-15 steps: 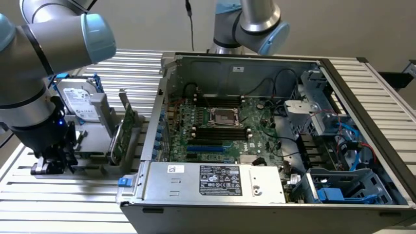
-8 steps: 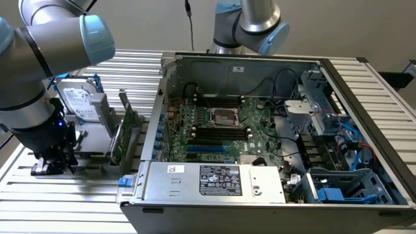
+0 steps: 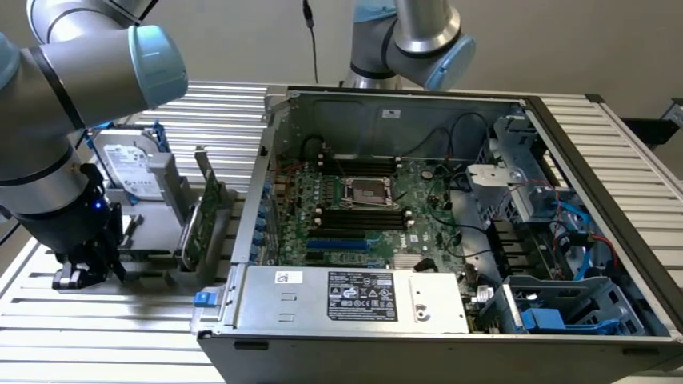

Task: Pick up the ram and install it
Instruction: 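Pick up the ram and move it above insertion slot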

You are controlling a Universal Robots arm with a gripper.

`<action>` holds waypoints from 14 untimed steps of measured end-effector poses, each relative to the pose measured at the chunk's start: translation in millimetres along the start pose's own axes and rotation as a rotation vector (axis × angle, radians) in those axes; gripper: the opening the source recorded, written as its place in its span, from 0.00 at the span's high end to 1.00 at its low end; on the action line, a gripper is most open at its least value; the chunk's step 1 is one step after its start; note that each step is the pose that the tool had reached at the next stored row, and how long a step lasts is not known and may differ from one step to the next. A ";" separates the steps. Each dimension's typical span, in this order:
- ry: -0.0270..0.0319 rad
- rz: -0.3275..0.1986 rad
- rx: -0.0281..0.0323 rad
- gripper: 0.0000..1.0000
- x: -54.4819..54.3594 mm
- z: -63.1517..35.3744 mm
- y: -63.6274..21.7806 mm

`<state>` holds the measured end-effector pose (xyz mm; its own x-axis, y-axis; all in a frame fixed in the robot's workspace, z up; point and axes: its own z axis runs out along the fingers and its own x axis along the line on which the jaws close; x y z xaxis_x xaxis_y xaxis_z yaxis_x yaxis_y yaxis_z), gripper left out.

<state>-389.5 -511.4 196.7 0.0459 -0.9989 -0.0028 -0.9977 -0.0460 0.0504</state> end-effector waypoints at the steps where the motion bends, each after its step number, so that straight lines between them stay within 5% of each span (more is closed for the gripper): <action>1: -0.0007 0.001 -0.0015 0.86 0.2 0.1 0.0; 8: -0.0109 0.002 -0.0040 0.86 0.7 -1.1 0.2; 14: -0.0167 0.002 -0.0040 0.86 0.6 -20.9 1.1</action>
<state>-389.6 -512.1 217.6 0.0431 -0.9989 -0.0194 -0.9975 -0.0441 0.0544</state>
